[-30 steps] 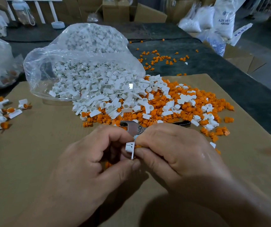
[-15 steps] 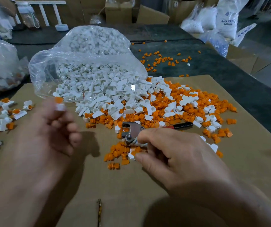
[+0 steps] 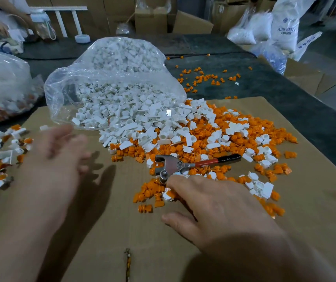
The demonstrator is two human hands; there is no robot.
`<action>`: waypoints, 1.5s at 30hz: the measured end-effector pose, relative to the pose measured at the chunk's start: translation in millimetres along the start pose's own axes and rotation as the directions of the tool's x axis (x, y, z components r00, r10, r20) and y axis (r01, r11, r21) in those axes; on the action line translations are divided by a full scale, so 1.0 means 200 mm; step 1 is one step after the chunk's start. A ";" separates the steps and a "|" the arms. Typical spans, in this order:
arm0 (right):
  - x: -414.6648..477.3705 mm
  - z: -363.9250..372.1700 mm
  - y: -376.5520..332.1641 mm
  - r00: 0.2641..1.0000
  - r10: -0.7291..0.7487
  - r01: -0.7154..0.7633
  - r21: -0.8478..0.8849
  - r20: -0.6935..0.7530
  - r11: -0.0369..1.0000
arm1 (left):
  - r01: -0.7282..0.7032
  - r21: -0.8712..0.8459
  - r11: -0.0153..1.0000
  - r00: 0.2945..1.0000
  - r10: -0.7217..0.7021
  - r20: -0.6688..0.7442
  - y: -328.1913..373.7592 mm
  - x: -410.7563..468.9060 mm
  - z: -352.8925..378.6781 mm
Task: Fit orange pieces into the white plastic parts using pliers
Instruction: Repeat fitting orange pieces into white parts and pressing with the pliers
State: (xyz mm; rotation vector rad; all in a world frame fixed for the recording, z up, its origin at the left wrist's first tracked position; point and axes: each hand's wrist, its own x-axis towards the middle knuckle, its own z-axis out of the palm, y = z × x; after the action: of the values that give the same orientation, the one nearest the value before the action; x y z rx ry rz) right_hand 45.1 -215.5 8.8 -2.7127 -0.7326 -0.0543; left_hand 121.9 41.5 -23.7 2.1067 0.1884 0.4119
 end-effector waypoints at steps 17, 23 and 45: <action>0.09 0.12 -0.11 0.989 -0.149 0.147 -0.145 -0.005 0.978 | -0.353 0.479 0.804 0.925 0.224 0.306 0.05 -0.04 0.12; 0.15 0.10 -0.14 0.998 -0.063 0.062 -0.307 0.007 0.950 | -0.331 0.265 0.906 0.920 0.248 0.303 0.08 -0.08 0.12; 0.06 0.03 -0.06 0.979 0.156 -0.154 0.023 -0.131 0.988 | -0.380 0.037 0.924 0.859 0.338 0.385 0.20 -0.28 0.17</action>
State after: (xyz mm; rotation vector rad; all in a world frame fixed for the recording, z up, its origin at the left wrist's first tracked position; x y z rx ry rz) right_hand 50.2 -198.0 8.0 -2.7135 -0.4804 -0.1899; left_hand 79.9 -23.3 -18.5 2.2899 -0.4238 0.2110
